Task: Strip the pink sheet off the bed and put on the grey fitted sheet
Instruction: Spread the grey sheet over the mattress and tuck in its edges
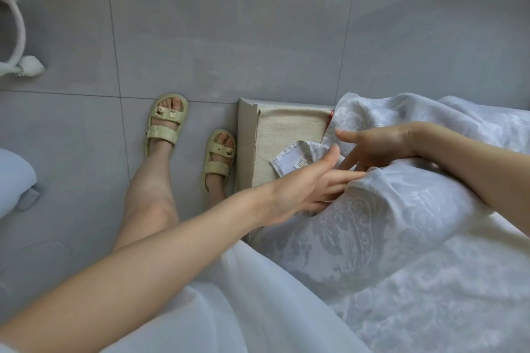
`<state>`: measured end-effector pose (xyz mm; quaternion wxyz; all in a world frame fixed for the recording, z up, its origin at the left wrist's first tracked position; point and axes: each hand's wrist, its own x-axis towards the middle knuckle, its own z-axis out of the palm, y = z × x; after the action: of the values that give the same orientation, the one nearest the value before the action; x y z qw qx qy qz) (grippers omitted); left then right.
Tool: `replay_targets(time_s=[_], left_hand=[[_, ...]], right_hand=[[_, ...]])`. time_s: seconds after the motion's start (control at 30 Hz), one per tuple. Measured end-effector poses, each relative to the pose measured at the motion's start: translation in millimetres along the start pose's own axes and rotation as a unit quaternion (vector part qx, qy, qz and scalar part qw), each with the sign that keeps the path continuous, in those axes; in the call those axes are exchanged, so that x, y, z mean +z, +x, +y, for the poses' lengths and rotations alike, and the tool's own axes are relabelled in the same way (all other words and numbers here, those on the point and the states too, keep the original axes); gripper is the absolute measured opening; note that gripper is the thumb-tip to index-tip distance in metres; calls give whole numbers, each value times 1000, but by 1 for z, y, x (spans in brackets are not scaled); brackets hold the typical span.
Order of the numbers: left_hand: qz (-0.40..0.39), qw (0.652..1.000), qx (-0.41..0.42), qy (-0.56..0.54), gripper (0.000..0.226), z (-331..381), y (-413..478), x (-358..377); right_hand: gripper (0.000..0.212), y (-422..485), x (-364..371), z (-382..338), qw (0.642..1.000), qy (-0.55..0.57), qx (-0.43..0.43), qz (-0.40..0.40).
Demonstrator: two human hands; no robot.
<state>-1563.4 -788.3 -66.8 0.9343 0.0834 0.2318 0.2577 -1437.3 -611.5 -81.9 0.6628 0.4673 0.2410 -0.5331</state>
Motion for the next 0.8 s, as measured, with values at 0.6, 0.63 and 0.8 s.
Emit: replay_targets(time_s=[0.6,0.63,0.8], left_hand=[[297,951,-42,-72,84,4,19,-130],[343,937,-28,-68,78,5,12,-128],[428,903,-16,-24,66,-21,-29,-100]], right_hand=[[74,5,-45,-41,877,-84,-122,457],[68,6,-42,-39,852,-77,-175,487],[51,1,9,-33,791,-53,-361,491]])
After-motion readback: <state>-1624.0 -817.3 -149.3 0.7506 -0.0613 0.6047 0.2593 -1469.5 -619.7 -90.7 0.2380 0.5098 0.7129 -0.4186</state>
